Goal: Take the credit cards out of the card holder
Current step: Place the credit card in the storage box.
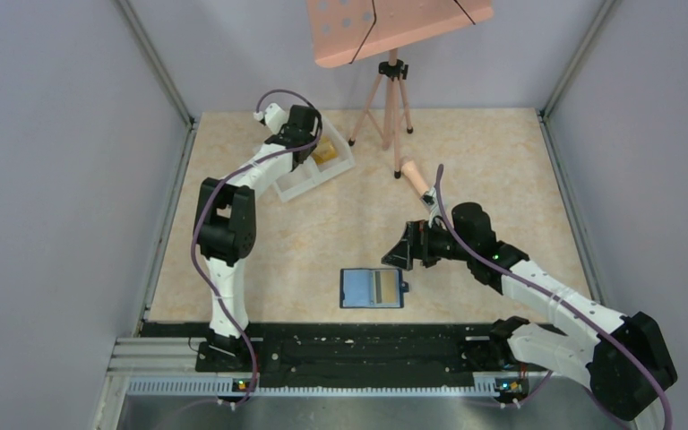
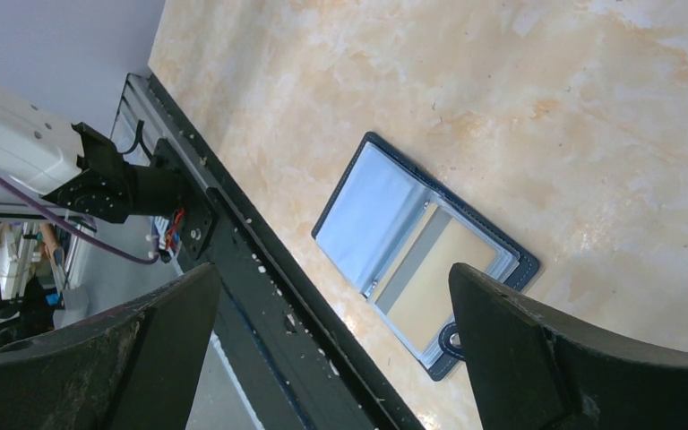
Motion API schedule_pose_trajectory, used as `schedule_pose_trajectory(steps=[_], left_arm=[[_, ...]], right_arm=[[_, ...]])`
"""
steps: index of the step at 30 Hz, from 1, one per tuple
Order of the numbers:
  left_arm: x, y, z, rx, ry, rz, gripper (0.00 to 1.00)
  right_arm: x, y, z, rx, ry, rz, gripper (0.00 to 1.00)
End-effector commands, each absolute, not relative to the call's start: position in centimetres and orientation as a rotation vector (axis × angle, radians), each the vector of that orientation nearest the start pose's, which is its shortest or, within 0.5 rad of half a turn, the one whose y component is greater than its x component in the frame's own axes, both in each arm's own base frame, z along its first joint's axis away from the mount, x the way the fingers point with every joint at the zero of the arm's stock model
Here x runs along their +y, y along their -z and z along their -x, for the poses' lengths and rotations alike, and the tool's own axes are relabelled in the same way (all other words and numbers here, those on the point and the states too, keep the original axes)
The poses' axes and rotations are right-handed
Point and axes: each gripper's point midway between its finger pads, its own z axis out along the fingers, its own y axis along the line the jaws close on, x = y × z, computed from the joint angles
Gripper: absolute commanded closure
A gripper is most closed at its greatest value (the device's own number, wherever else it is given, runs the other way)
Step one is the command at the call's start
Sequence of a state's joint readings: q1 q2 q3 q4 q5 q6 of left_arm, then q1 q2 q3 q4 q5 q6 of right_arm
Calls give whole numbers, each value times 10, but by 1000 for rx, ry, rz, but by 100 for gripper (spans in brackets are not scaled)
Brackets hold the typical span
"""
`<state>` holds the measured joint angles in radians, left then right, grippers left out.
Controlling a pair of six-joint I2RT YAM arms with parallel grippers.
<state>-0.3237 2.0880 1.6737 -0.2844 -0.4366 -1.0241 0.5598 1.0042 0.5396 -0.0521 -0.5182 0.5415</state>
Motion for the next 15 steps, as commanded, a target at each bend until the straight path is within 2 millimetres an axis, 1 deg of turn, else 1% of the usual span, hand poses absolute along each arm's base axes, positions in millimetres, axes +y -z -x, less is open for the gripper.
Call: schedule_pose_trajectory(steps=[1, 10, 12, 15], left_arm=[[-145, -142, -577, 1898, 267, 934, 100], [-141, -144, -581, 1885, 232, 900, 100], [-141, -146, -583, 1867, 243, 881, 100], [-148, -149, -587, 1836, 302, 820, 100]], right_arm=[[252, -168, -205, 2119, -1185, 399, 1], [251, -168, -205, 2119, -1185, 396, 1], [251, -168, -204, 2120, -1186, 396, 1], [253, -172, -207, 2098, -1189, 400, 1]])
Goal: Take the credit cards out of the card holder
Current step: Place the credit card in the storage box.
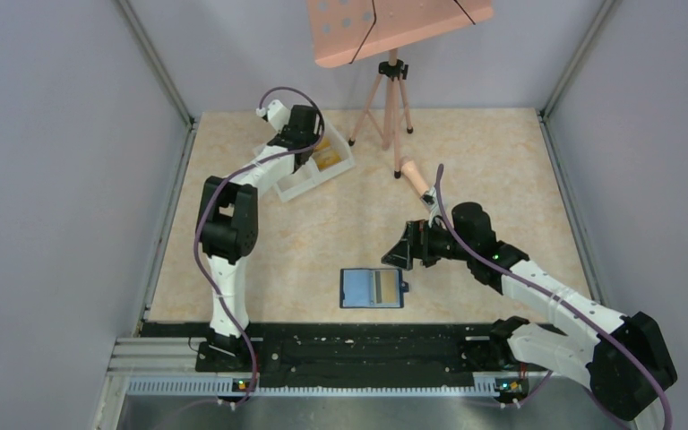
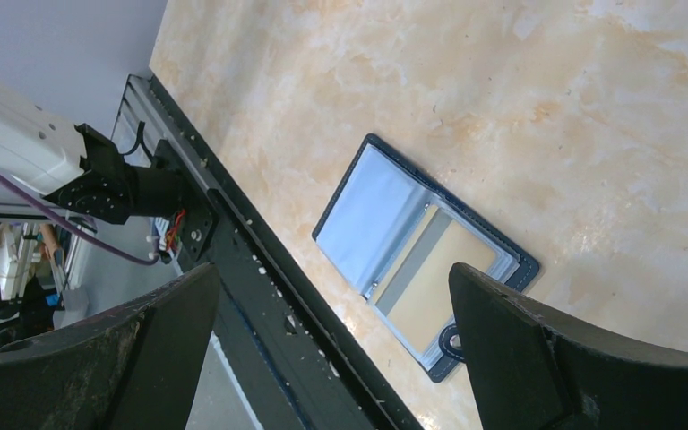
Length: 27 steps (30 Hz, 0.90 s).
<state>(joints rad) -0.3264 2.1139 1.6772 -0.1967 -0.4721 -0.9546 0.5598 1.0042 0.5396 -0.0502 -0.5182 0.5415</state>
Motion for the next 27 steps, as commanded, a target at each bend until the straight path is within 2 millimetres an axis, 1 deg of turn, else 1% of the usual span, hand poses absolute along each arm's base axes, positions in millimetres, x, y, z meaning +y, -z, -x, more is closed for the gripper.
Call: schedule_pose_trajectory(steps=[1, 4, 7, 14, 19, 24, 27], left_arm=[[-151, -152, -589, 1817, 330, 801, 100], [-155, -152, -591, 1802, 359, 791, 100], [-152, -147, -592, 1798, 346, 802, 100], [-152, -144, -598, 1778, 343, 779, 100], [-149, -135, -601, 1804, 322, 800, 100], [-145, -133, -603, 1804, 331, 792, 100], [-141, -128, -604, 1804, 327, 794, 100]], right_arm=[[253, -172, -207, 2097, -1189, 400, 1], [252, -171, -205, 2106, -1187, 399, 1], [251, -168, -204, 2119, -1182, 396, 1], [250, -166, -205, 2126, -1172, 400, 1], [249, -165, -206, 2131, -1166, 397, 1], [249, -163, -208, 2136, -1163, 396, 1], [249, -162, -209, 2140, -1162, 399, 1]])
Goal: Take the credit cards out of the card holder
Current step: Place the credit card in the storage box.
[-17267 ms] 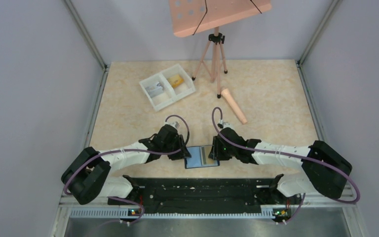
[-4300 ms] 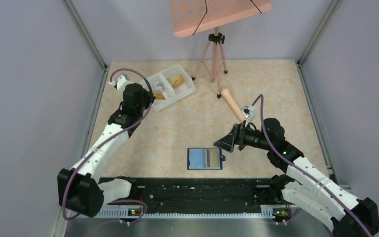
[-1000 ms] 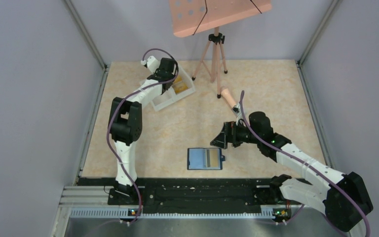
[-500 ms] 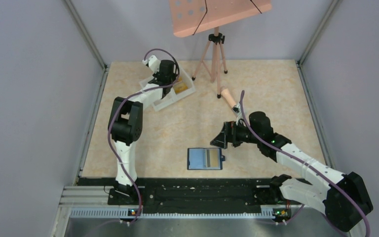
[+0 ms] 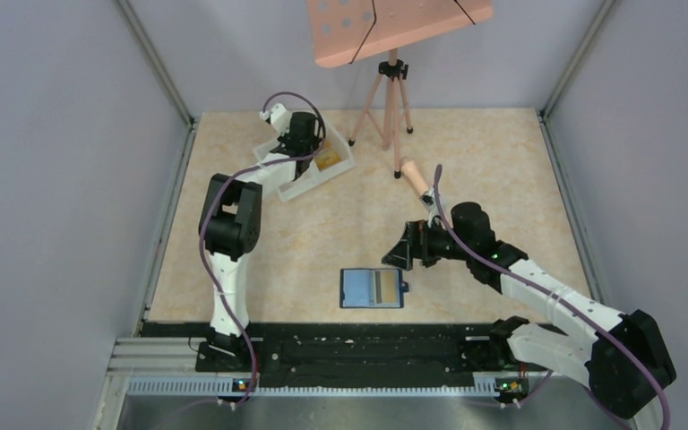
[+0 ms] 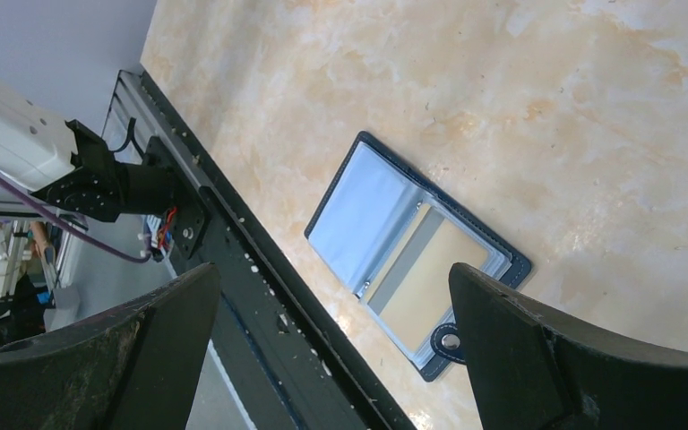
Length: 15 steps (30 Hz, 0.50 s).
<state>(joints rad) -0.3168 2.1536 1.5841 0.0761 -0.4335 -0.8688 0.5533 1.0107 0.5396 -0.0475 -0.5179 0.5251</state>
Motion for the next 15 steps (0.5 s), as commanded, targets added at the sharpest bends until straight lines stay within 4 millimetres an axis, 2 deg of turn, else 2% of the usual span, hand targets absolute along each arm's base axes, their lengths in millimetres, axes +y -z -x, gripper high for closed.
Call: schedule_pose_trajectory(steps=[1, 5, 15], left_arm=[[-139, -126, -604, 1802, 324, 798, 100], [-133, -120, -604, 1801, 308, 823, 100], [-132, -107, -607, 1817, 291, 842, 100]], right_arm=[[250, -162, -209, 2139, -1162, 402, 1], [250, -163, -211, 2139, -1159, 404, 1], [251, -161, -212, 2145, -1159, 407, 1]])
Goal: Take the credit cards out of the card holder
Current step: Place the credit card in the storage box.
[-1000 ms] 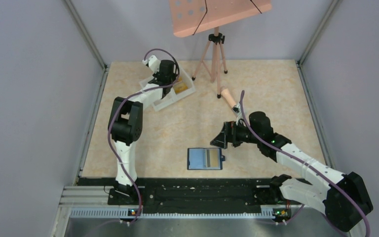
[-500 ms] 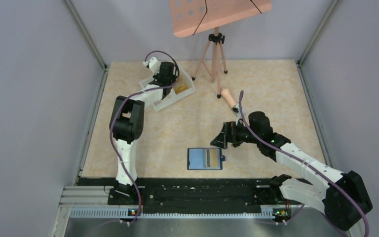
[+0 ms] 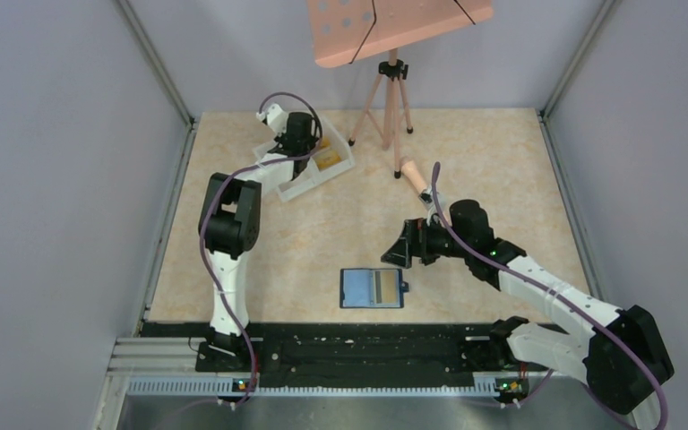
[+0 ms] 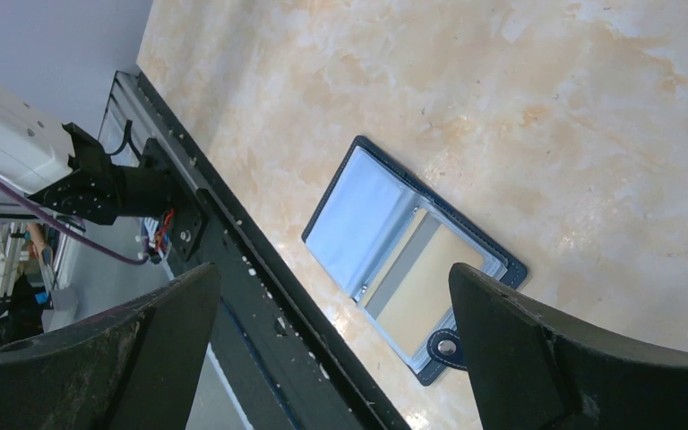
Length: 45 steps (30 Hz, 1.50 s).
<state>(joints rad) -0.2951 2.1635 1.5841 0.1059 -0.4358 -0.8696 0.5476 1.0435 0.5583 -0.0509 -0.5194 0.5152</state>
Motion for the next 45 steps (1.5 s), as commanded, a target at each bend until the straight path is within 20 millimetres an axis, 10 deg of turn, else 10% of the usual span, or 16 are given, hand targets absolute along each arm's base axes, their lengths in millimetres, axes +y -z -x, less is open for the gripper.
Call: schedule_pose_trajectory(steps=[1, 25, 33, 45], left_arm=[[-132, -106, -607, 1819, 291, 846, 100], [-133, -117, -614, 1813, 288, 861, 76], [-138, -151, -610, 1791, 346, 823, 72], [-136, -214, -533, 1847, 423, 646, 69]], right_arm=[[251, -161, -212, 2146, -1158, 406, 1], [250, -164, -208, 2142, -1177, 387, 1], [246, -163, -206, 2169, -1168, 347, 1], [245, -156, -207, 2255, -1185, 179, 5]])
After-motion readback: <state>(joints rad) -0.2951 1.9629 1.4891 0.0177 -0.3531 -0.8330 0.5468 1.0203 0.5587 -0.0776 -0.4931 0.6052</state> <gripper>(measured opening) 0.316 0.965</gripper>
